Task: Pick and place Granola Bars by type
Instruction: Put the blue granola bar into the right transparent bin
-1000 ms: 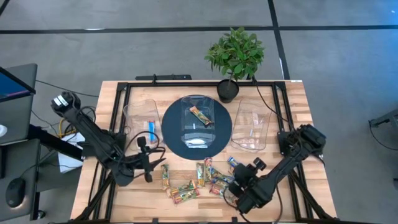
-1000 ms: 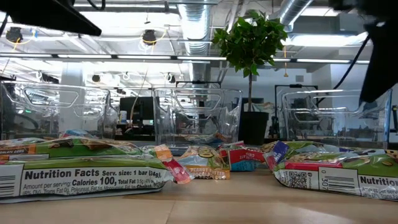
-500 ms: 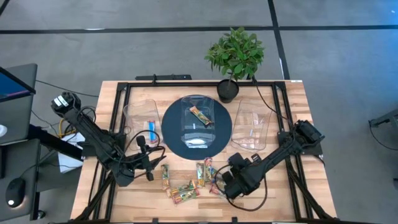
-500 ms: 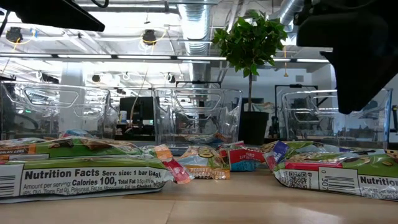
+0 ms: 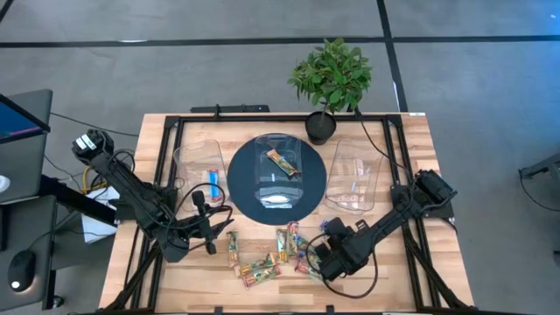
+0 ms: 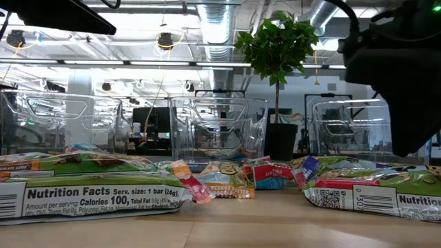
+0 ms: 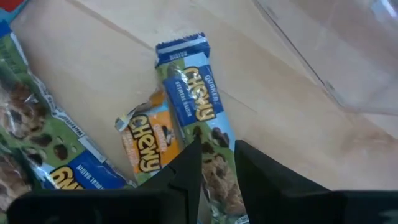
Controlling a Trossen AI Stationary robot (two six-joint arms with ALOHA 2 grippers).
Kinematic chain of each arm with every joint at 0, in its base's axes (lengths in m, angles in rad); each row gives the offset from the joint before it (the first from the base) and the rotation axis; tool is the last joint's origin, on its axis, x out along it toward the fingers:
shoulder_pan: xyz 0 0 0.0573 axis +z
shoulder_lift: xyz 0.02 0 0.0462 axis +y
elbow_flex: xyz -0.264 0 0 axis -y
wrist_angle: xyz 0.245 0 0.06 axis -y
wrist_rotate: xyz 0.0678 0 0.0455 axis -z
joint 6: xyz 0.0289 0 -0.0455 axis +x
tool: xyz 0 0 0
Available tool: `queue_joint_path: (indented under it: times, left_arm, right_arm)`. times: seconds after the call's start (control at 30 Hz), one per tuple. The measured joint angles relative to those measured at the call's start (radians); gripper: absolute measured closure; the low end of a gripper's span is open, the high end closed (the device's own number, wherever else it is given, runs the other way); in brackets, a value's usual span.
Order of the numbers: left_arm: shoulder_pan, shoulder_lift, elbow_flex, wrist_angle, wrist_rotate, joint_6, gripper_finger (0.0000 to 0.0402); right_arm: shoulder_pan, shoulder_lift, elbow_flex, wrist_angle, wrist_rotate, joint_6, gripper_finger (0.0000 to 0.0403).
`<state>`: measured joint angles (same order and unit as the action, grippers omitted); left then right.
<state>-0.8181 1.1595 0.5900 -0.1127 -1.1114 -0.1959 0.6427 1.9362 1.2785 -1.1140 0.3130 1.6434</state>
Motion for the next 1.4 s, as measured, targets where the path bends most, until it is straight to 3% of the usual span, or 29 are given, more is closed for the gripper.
queue_joint_path:
  times: [0.53,1.13,1.4]
  left_arm:
    - [0.0,0.0,0.0,0.0,0.001,-0.006,0.025]
    - [0.0,0.0,0.001,0.0,0.001,-0.01,0.025]
    - [0.001,0.0,0.001,0.0,0.001,-0.01,0.025]
  right_arm:
    - [0.012,0.0,-0.011,0.023,-0.009,-0.04,0.0312]
    - [0.023,-0.001,-0.085,0.128,-0.02,0.033,0.0197]
    - [0.023,-0.003,-0.109,0.139,-0.044,0.07,0.0187]
